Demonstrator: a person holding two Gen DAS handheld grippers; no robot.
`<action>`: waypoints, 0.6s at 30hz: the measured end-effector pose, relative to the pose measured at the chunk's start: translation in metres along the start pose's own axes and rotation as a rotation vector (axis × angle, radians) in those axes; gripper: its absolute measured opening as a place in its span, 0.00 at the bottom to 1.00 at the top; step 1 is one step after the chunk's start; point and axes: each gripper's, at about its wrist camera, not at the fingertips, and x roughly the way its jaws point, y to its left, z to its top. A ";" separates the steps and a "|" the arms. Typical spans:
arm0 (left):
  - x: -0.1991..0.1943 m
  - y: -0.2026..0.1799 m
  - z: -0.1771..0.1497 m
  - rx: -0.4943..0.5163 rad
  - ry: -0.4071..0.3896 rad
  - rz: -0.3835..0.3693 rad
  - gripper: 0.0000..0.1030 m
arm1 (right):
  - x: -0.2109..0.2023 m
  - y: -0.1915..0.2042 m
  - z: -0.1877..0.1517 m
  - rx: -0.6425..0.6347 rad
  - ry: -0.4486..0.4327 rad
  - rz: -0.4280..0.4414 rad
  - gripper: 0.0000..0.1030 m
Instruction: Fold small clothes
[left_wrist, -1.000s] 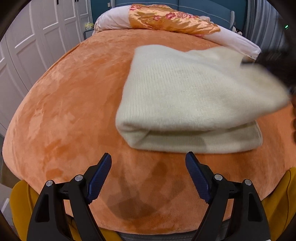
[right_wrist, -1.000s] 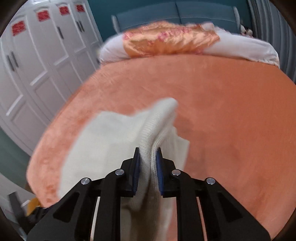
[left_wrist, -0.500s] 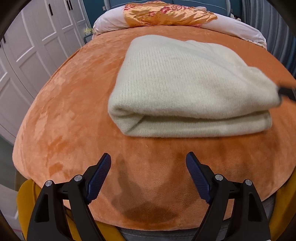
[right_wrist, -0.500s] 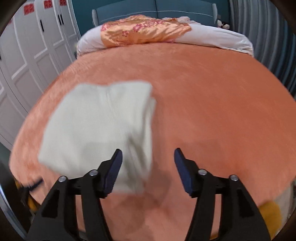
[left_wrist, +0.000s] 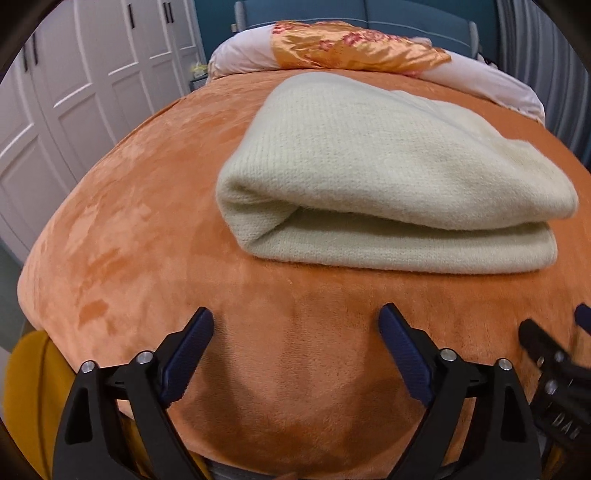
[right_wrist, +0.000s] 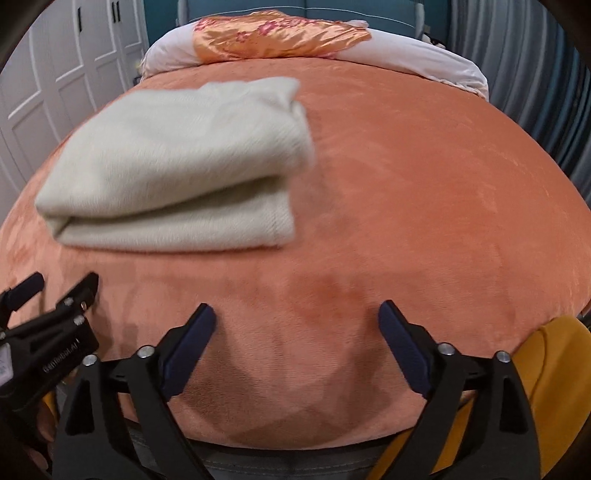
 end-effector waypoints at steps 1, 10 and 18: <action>0.001 0.001 0.000 -0.005 -0.002 -0.003 0.91 | 0.001 0.001 -0.001 0.000 -0.004 0.002 0.93; 0.004 -0.001 -0.003 -0.031 -0.025 0.021 0.95 | 0.006 0.009 -0.008 -0.003 -0.027 0.014 0.96; 0.006 0.003 -0.003 -0.059 -0.030 -0.006 0.95 | 0.004 0.007 -0.009 0.010 -0.032 0.033 0.96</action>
